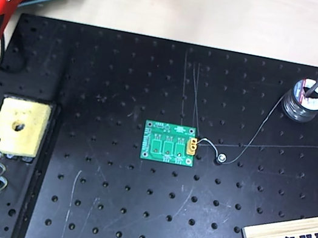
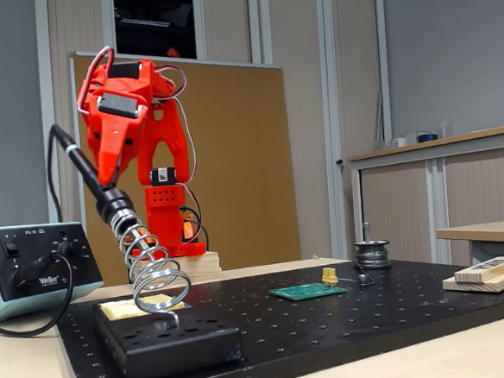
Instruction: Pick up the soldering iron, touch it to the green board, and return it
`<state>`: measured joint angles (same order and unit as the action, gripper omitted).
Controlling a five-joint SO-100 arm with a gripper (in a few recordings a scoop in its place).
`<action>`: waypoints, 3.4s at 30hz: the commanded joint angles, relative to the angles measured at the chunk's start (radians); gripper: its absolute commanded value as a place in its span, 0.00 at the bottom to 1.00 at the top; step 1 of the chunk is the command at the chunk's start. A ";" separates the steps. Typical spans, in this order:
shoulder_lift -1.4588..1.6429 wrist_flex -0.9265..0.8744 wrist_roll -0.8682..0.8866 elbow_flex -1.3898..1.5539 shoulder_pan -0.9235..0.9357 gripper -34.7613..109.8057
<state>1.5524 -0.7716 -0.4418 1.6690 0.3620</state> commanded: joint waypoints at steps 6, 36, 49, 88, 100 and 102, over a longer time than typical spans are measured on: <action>0.169 -0.041 -0.015 0.097 0.005 0.24; 0.989 -0.304 -0.028 0.546 0.209 0.24; 0.825 -0.264 0.302 0.661 -0.379 0.24; 0.284 -0.109 0.359 0.402 -0.541 0.24; 0.195 -0.089 0.354 0.350 -0.541 0.24; 0.181 -0.091 0.351 0.336 -0.541 0.24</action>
<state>1.7273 -0.8606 -0.0752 2.0571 -0.1779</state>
